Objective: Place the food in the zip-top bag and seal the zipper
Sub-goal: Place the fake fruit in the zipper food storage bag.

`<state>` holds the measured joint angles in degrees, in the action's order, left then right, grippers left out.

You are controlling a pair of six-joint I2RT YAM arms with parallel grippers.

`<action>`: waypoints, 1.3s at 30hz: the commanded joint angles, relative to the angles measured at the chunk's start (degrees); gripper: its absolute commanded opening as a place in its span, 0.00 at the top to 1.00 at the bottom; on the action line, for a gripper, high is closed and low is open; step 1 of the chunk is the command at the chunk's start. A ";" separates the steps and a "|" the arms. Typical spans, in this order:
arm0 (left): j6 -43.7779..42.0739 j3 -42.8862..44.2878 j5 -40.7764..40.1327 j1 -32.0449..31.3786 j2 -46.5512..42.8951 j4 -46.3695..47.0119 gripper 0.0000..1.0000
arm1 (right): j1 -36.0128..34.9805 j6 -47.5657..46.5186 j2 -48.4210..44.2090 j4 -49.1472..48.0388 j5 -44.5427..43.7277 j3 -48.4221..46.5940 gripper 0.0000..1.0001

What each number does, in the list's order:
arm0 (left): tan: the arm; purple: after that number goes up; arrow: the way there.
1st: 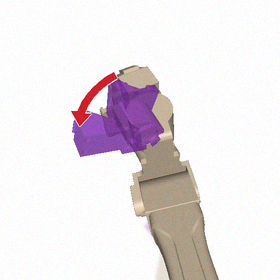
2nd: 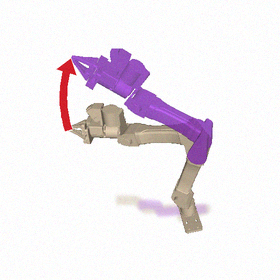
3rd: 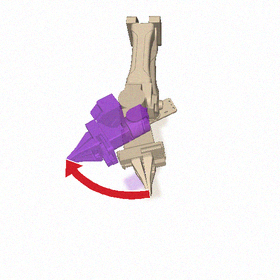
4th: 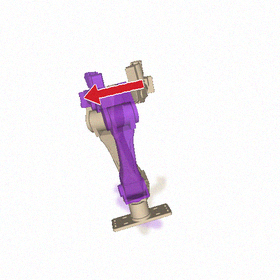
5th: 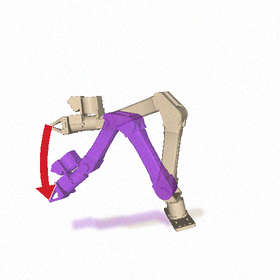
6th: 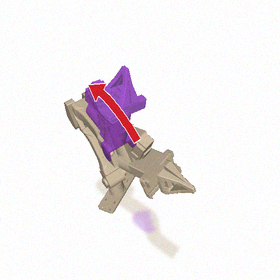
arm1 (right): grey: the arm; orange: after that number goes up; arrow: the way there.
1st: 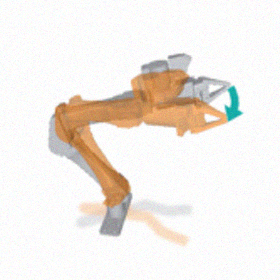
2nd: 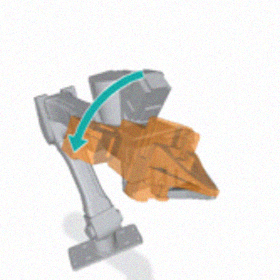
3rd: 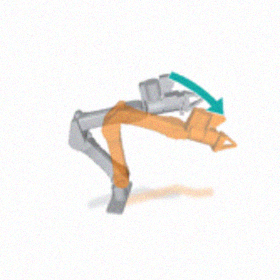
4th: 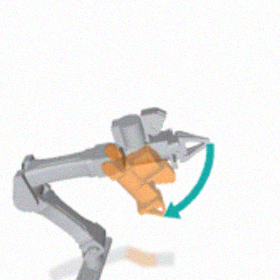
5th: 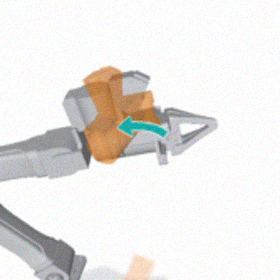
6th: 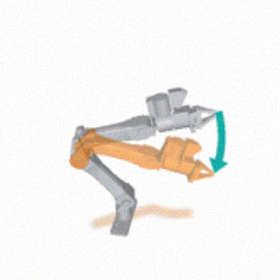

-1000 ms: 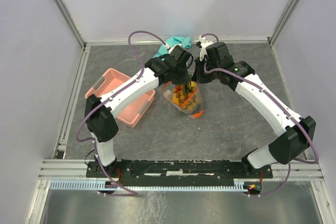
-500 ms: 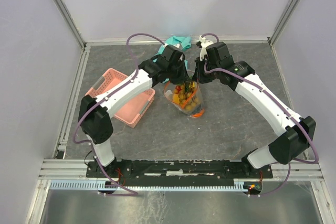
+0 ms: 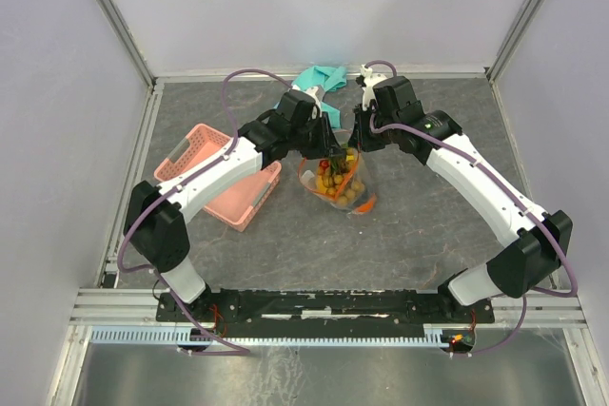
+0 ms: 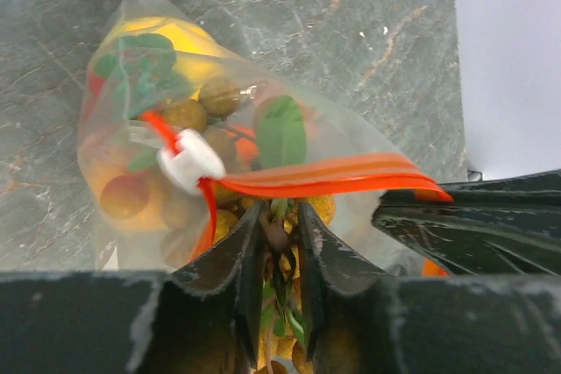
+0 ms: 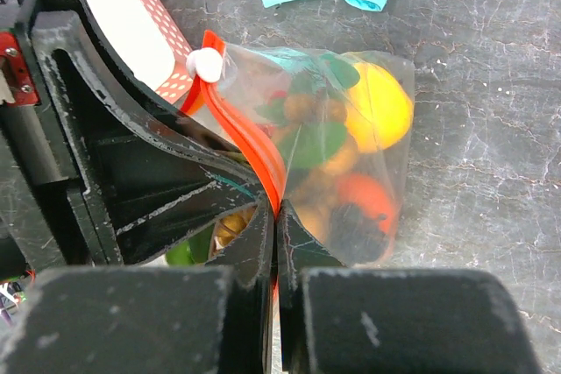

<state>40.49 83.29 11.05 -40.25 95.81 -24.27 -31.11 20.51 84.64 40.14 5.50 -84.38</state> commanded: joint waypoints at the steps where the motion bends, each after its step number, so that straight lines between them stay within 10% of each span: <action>1: -4.50 0.57 -6.11 -0.04 -1.54 -4.44 0.68 | 0.20 -0.43 -1.76 -2.05 -0.58 -1.65 0.98; 7: -7.23 4.75 -12.35 -0.09 -2.95 -10.96 0.52 | 0.23 -0.39 -1.98 -1.93 -0.62 -1.60 0.98; 18: -6.71 8.42 -15.15 -0.07 -4.17 -19.31 0.52 | 0.18 -0.30 -1.68 -2.00 -0.31 -1.76 0.98; 28: -8.81 7.41 -6.29 -0.06 -4.28 -15.59 0.89 | 0.19 -0.39 -1.90 -2.09 -0.31 -1.58 0.98; 39: -12.53 2.33 9.67 -1.11 -4.06 -0.90 0.94 | 0.23 -0.95 -2.87 -4.01 1.78 -1.36 0.98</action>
<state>30.94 88.05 13.58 -40.62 93.91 -34.02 -31.11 20.25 84.60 40.23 6.07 -84.38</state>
